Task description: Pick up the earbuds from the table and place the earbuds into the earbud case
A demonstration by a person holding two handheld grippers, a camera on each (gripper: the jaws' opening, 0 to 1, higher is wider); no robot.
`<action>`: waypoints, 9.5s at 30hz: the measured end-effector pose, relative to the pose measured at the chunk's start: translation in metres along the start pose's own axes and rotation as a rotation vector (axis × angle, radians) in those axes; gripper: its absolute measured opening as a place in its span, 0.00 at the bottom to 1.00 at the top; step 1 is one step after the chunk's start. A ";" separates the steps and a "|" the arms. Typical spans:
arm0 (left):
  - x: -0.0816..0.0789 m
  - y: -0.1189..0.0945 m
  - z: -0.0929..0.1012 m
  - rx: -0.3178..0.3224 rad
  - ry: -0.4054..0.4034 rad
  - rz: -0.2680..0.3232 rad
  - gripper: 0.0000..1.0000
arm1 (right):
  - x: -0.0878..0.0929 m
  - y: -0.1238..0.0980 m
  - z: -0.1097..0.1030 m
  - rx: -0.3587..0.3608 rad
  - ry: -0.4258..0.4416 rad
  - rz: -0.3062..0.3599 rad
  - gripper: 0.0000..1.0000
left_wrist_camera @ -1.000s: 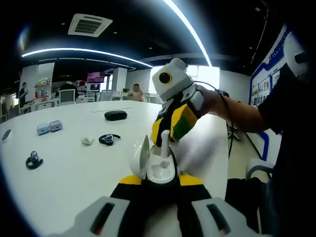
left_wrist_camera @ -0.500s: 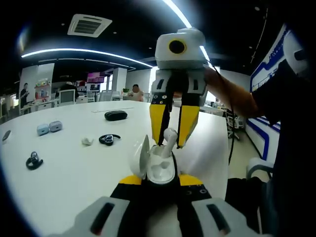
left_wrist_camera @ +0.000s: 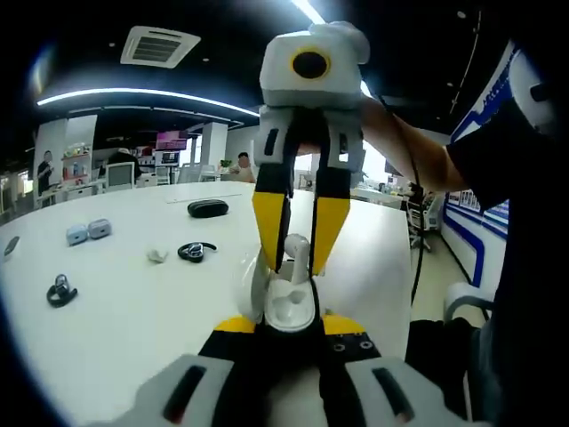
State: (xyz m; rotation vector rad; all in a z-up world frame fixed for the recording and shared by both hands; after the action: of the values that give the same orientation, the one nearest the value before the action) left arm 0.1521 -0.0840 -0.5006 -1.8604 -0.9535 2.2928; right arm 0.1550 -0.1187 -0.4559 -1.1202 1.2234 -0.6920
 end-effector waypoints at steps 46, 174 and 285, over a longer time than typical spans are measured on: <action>-0.001 -0.002 0.001 -0.004 0.001 0.000 0.25 | -0.015 -0.004 -0.011 0.143 -0.378 -0.134 0.06; 0.003 -0.003 0.002 -0.044 0.058 -0.002 0.25 | 0.043 0.015 0.139 0.684 0.670 0.101 0.10; 0.000 -0.001 0.002 -0.034 0.052 -0.013 0.25 | -0.020 -0.010 -0.008 -0.006 0.507 0.343 0.01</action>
State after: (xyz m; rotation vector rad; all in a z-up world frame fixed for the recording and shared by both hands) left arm 0.1494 -0.0839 -0.5000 -1.9111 -1.0004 2.2226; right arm 0.1435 -0.1064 -0.4386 -0.7265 1.7973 -0.7272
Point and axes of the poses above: the point that each gripper's makers call its tool centre point, and the gripper's own axes: y roughly forward along the fingers, z roughly to its right, x roughly out of its underside, the point moved 3 cm from there along -y, roughly backward along the fingers, and after that the axes turned 13 degrees about -z, right-handed, at the moved point
